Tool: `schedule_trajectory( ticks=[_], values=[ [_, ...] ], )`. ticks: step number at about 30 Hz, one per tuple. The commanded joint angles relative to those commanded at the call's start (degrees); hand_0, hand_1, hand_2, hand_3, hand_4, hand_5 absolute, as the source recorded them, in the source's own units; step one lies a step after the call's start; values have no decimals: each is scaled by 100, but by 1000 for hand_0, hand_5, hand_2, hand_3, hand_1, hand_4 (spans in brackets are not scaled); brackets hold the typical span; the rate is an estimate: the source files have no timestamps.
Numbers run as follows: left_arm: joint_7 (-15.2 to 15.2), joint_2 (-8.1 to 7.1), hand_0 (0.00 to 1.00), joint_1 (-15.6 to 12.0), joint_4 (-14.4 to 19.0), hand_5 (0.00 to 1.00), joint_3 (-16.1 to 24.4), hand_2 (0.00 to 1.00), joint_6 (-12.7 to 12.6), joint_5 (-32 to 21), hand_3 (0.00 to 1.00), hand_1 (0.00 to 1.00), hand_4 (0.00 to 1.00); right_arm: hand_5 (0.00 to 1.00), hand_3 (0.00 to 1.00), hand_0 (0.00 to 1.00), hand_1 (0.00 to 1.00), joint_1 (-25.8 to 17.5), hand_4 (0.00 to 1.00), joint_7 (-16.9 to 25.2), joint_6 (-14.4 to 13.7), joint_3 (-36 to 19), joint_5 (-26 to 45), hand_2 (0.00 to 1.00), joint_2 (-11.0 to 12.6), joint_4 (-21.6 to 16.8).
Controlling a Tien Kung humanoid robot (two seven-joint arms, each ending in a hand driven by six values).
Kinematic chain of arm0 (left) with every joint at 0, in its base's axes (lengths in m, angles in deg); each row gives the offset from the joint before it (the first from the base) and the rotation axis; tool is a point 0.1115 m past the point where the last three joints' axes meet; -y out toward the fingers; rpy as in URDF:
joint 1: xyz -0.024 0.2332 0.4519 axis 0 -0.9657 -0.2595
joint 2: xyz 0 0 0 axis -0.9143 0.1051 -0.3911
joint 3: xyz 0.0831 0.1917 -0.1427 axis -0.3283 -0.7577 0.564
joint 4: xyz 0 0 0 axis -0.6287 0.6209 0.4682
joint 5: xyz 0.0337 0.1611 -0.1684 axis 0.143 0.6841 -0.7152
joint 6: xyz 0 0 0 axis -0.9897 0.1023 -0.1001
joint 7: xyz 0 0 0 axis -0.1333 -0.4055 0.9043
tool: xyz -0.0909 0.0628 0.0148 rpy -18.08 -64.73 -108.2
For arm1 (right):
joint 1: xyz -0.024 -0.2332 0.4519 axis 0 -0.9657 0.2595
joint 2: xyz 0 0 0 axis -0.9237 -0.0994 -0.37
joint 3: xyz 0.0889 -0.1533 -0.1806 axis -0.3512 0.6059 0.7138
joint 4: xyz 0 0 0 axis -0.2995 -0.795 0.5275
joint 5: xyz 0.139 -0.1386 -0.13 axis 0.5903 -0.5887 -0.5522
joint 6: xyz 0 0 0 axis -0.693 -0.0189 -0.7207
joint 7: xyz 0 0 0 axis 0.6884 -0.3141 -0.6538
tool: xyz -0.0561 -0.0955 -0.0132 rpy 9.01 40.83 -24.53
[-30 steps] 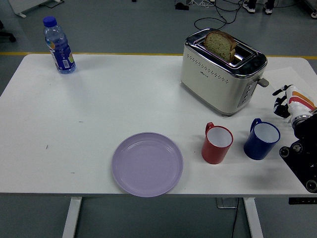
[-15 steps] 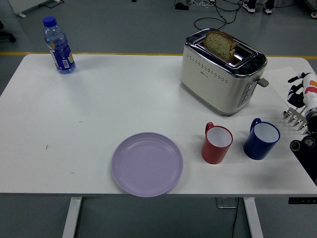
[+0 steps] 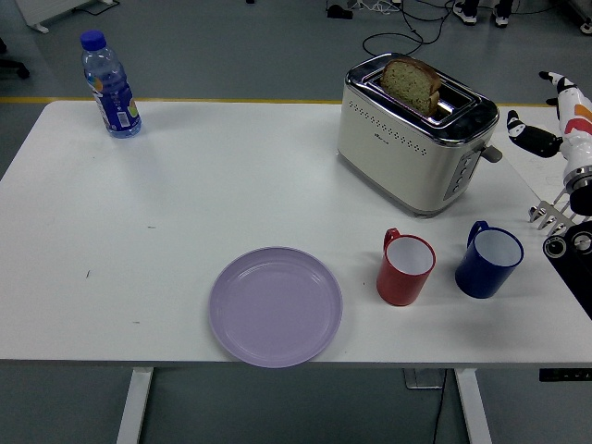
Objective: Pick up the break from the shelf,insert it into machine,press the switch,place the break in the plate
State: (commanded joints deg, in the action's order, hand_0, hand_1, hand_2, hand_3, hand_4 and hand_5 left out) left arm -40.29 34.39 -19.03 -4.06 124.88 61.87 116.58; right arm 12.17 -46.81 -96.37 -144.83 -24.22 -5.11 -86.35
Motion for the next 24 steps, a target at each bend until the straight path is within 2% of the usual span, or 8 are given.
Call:
schedule_trajectory(
  ticks=[11, 16, 19, 24],
  values=[
    [20, -5, 418, -44, 0, 998, 12, 513, -26, 20, 578, 480, 366, 293, 908, 838, 787, 1057, 711, 42, 227, 788, 264, 914, -188, 138],
    [29, -15, 417, -62, 0, 998, -20, 513, -36, -1, 578, 481, 366, 286, 903, 852, 790, 1507, 717, 46, 303, 1235, 380, 903, -381, 486],
    [36, -28, 418, -60, 0, 998, -56, 513, -40, -13, 578, 480, 366, 281, 896, 858, 792, 1760, 721, 77, 306, 1512, 723, 902, -548, 843],
    [31, -39, 418, -54, 0, 998, -94, 512, -48, -51, 578, 480, 366, 274, 887, 858, 793, 1942, 722, 120, 312, 1686, 1144, 897, -749, 1232]
  ],
)
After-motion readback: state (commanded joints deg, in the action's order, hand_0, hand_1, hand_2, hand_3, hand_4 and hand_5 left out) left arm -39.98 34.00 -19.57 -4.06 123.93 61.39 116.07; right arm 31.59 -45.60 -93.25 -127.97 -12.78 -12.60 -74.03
